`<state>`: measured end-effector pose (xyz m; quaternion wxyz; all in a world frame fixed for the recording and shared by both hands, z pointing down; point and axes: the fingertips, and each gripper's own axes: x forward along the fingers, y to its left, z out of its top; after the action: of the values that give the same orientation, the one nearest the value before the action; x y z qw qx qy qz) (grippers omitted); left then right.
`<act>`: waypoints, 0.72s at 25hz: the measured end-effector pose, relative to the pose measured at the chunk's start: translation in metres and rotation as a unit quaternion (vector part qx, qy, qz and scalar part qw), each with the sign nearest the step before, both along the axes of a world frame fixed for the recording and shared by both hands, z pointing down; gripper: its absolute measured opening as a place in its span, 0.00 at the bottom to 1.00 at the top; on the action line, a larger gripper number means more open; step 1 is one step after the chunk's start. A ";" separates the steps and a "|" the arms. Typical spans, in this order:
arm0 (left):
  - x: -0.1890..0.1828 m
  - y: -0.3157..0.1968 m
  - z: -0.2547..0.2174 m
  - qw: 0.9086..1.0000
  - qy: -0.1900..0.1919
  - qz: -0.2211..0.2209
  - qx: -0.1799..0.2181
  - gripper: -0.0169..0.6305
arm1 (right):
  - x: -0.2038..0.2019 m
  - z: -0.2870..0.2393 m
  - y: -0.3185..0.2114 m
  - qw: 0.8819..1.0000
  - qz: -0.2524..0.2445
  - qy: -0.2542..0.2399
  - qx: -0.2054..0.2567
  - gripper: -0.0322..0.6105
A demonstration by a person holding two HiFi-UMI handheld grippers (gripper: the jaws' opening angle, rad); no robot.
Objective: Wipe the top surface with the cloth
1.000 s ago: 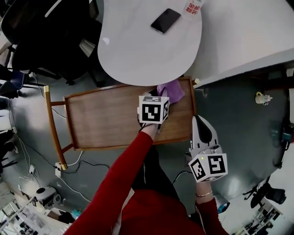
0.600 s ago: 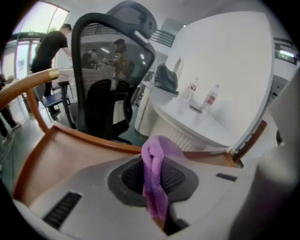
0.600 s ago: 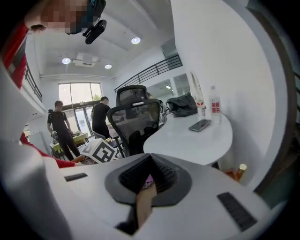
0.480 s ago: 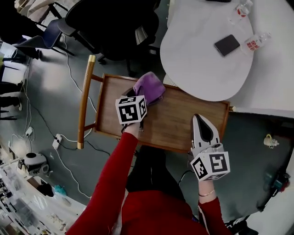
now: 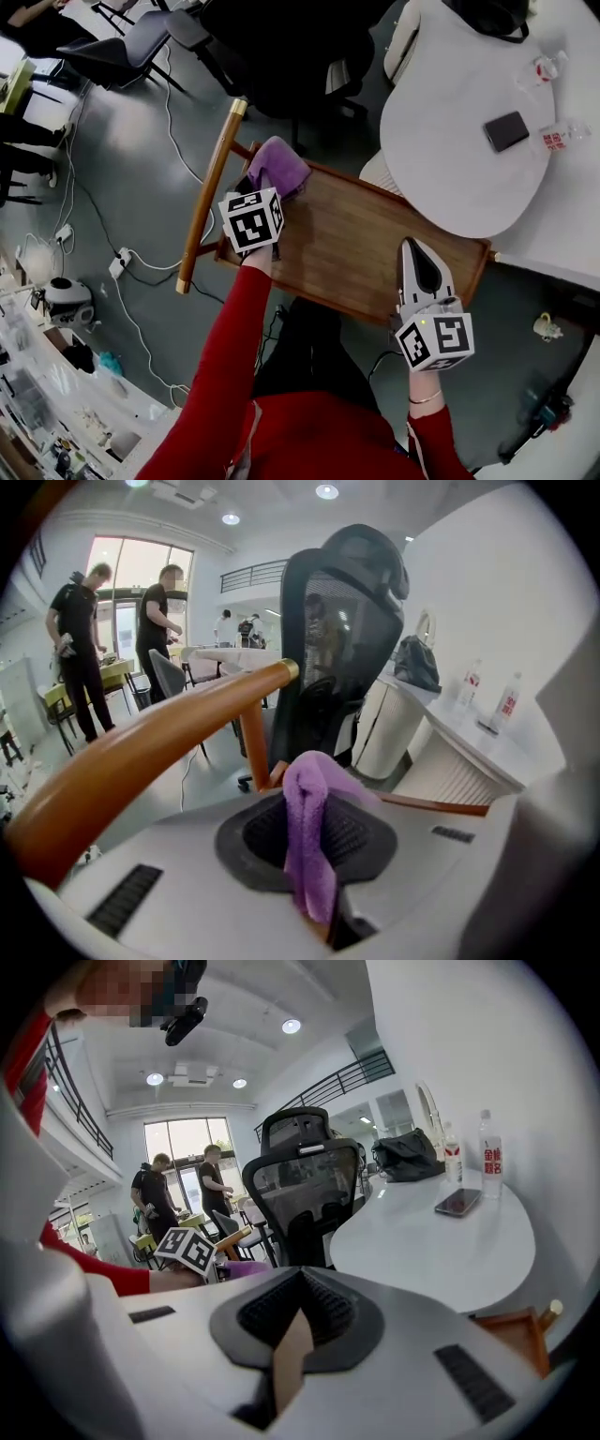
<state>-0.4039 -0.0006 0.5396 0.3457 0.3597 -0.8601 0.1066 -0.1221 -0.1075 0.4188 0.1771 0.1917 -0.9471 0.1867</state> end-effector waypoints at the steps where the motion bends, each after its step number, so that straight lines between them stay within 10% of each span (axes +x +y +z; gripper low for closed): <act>1: -0.003 0.004 -0.002 1.000 -0.006 -0.010 0.001 0.11 | -0.003 0.000 0.001 1.000 -0.002 -0.001 -0.002 0.07; 7: -0.007 0.024 -0.025 0.999 -0.026 -0.039 0.016 0.11 | -0.016 -0.008 0.005 1.000 -0.018 -0.010 -0.001 0.07; 13: -0.016 -0.021 -0.097 0.984 -0.158 0.078 0.014 0.11 | -0.013 -0.019 -0.004 0.999 -0.005 -0.032 0.005 0.07; 18: -0.022 -0.029 -0.077 0.986 -0.138 0.096 -0.010 0.11 | -0.015 -0.012 0.013 1.000 -0.023 -0.019 0.000 0.07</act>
<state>-0.4255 -0.0294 0.4631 0.2151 0.4190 -0.8599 0.1969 -0.1374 -0.0946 0.4072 0.1635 0.1668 -0.9544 0.1859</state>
